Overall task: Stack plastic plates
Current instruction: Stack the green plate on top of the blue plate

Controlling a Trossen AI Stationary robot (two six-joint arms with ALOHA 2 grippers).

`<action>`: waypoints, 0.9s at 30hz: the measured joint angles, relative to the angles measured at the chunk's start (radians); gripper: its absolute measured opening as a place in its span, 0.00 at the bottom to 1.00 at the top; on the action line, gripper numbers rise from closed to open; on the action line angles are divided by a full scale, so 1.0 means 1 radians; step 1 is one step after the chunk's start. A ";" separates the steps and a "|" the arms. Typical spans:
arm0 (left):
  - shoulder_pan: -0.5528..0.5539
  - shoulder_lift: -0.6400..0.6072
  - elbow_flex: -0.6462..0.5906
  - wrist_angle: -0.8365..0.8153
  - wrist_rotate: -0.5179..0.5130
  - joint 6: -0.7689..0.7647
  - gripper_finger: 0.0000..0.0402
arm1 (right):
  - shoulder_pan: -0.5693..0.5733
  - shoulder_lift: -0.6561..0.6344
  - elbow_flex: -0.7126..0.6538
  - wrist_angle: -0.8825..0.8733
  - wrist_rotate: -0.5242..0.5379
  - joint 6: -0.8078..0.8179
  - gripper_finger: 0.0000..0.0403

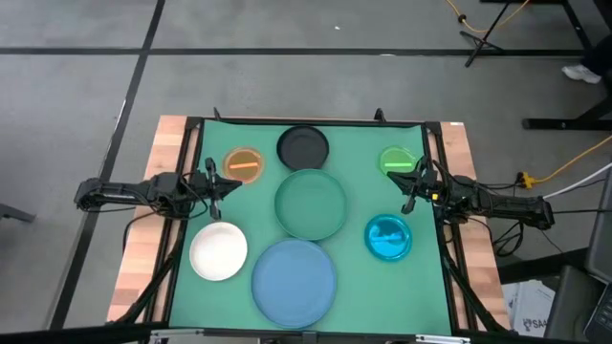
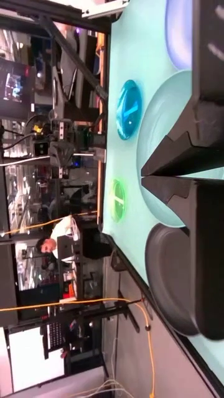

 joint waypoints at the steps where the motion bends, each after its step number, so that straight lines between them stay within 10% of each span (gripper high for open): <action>1: 0.000 0.000 0.000 0.000 0.000 0.000 0.01 | 0.000 0.000 0.000 0.000 0.000 0.000 0.00; 27: 0.000 0.000 0.000 0.098 0.018 -0.059 0.01 | 0.000 0.000 -0.001 0.005 0.000 0.060 0.00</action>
